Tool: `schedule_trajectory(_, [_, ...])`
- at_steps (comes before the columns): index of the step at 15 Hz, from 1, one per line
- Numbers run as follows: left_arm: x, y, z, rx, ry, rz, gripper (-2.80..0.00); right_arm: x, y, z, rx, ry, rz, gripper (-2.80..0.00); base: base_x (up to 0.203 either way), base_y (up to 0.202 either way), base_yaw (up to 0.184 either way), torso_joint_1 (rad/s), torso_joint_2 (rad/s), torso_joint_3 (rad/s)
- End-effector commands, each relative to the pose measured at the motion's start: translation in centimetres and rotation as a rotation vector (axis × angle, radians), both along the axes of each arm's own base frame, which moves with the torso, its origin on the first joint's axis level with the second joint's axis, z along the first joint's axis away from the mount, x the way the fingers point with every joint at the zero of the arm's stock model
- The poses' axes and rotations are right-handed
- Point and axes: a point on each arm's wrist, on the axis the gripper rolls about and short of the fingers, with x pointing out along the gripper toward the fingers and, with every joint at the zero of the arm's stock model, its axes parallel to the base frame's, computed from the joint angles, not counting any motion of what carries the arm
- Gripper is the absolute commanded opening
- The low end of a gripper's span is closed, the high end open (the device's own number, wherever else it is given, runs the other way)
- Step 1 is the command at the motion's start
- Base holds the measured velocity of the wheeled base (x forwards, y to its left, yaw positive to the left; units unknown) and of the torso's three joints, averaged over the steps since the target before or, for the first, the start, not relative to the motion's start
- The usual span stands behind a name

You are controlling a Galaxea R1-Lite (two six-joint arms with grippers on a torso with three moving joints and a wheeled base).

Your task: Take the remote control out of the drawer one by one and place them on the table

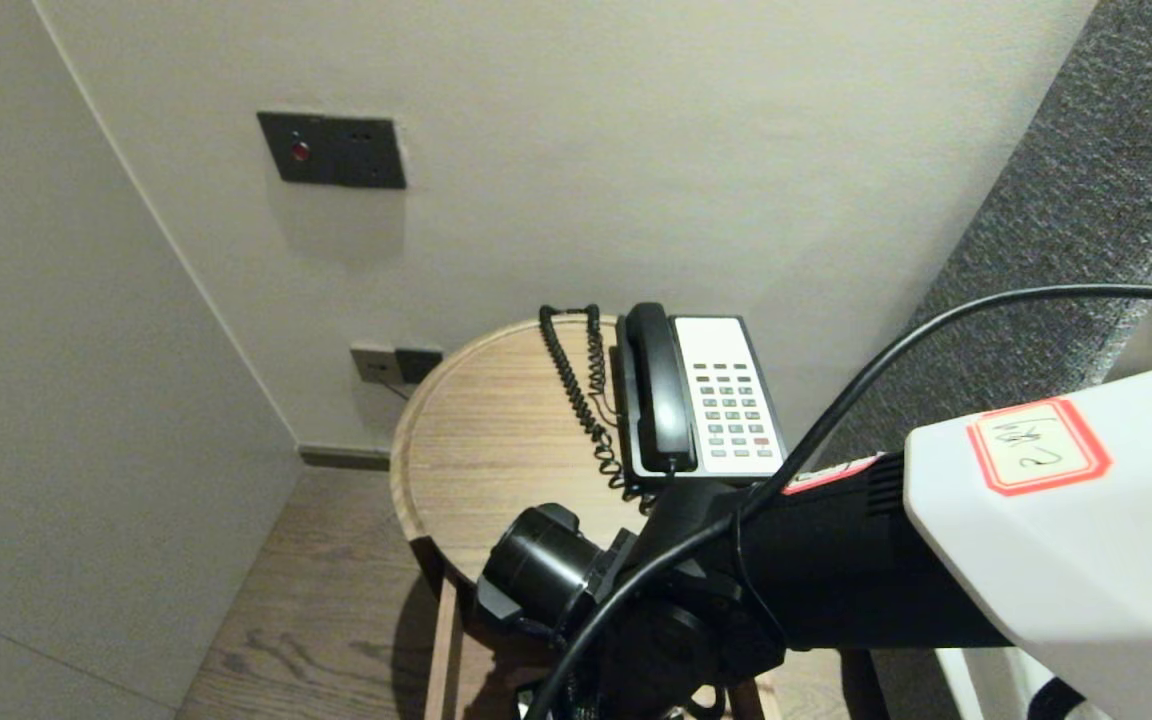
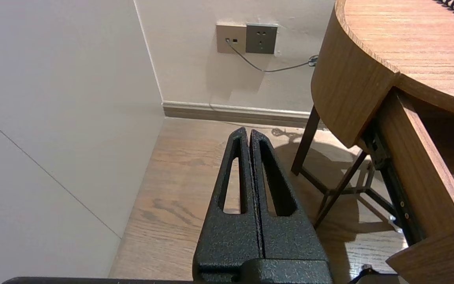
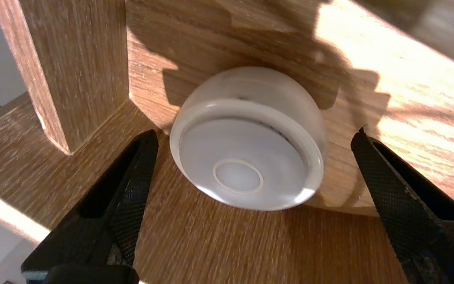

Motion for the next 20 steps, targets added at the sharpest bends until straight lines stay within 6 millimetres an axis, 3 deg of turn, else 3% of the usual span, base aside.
schedule_trajectory(1, [0.0,0.0,0.0,0.0,-0.002,0.001,-2.8,0.1,0.3,-0.5,-0.011,0.003,-0.001,0.0,0.0,0.0,0.0,0.0,0.0,0.0])
schedule_trajectory(20, [0.0,0.0,0.0,0.0,-0.002,0.001,-2.8,0.3,2.2,-2.0,-0.061,0.009,0.019,0.0,0.0,0.0,0.0,0.0,0.0,0.0])
